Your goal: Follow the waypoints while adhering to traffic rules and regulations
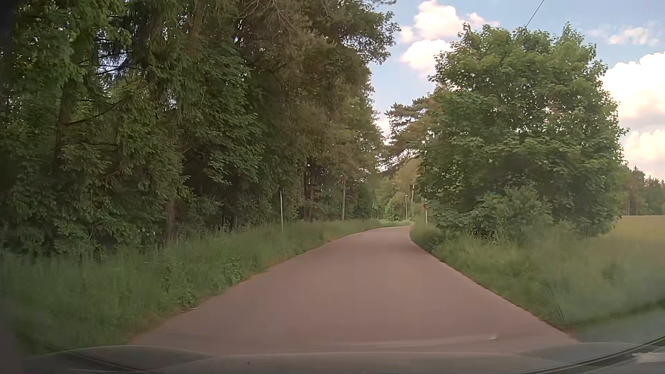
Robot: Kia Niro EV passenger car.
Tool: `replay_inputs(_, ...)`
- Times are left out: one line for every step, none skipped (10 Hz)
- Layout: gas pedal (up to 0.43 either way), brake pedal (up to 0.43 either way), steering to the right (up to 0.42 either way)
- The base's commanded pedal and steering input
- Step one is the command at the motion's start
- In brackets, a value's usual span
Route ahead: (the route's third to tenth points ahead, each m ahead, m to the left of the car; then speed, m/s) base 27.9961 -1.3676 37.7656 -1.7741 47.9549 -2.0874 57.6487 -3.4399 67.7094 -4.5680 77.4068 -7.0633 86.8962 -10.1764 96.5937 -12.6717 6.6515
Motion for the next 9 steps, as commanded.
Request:
replay_inputs(0.059,0.018,0.005)
replay_inputs(0.059,0.018,0.008)
replay_inputs(0.059,0.018,0.009)
replay_inputs(0.059,0.018,0.009)
replay_inputs(0.059,0.018,0.009)
replay_inputs(0.059,0.018,0.009)
replay_inputs(0.059,0.018,0.01)
replay_inputs(0.059,0.018,0.01)
replay_inputs(0.059,0.018,0.01)
